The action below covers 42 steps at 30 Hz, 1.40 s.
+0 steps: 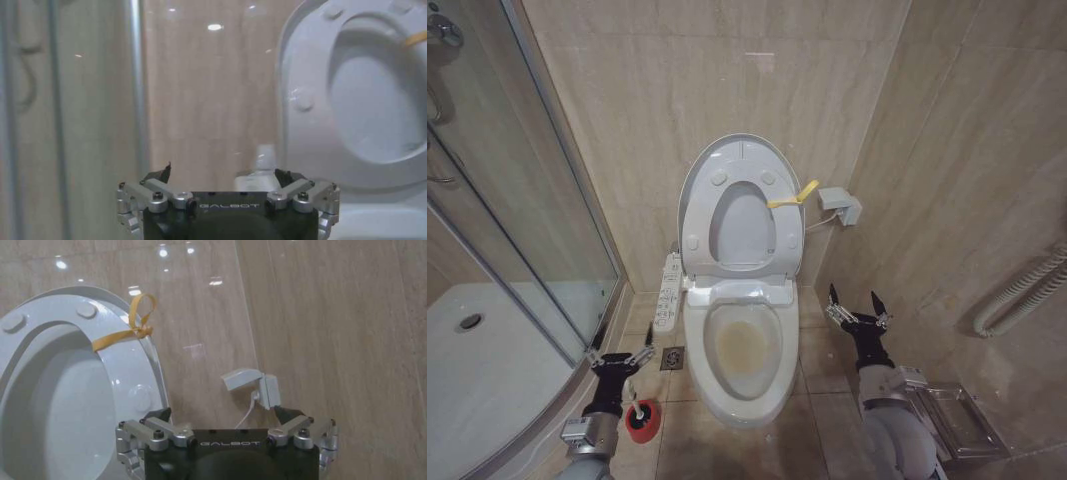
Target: Open the toilet lid, clean the toilet bowl with a toilet brush, close the toilet lid, and flush.
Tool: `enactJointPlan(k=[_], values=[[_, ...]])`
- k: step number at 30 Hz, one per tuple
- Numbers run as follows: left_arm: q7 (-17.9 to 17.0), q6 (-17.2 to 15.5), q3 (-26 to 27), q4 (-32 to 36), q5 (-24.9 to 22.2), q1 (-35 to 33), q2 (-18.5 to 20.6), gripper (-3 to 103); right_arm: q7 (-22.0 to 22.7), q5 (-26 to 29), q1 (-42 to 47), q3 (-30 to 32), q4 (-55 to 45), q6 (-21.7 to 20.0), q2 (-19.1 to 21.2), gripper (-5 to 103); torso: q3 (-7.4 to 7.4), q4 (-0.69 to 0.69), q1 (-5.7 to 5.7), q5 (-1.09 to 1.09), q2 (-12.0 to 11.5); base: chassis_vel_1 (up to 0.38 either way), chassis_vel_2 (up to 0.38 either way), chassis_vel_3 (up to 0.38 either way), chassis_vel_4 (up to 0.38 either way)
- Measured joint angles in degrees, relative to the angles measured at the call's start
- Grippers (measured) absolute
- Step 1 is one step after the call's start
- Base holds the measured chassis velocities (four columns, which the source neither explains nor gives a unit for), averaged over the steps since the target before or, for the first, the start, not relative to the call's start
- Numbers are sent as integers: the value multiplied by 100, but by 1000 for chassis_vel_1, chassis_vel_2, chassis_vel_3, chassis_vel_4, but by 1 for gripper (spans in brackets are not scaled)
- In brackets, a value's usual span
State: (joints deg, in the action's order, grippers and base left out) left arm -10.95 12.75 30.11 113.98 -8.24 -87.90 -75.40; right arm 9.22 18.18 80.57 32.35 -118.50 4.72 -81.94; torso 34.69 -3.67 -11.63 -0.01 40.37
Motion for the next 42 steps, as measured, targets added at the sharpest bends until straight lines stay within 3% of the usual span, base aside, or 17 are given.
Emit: enactJointPlan(k=[13, 42], values=[[-105, 205, 46, -45, 244, -39, -33, 100, 0, 0, 0, 0, 0, 0, 0, 100, 0, 0, 0, 1, 0, 0, 0, 0, 0], [-87, 187, 41, -10, 299, -44, -20, 100, 0, 0, 0, 0, 0, 0, 0, 100, 0, 0, 0, 1, 0, 0, 0, 0, 0]])
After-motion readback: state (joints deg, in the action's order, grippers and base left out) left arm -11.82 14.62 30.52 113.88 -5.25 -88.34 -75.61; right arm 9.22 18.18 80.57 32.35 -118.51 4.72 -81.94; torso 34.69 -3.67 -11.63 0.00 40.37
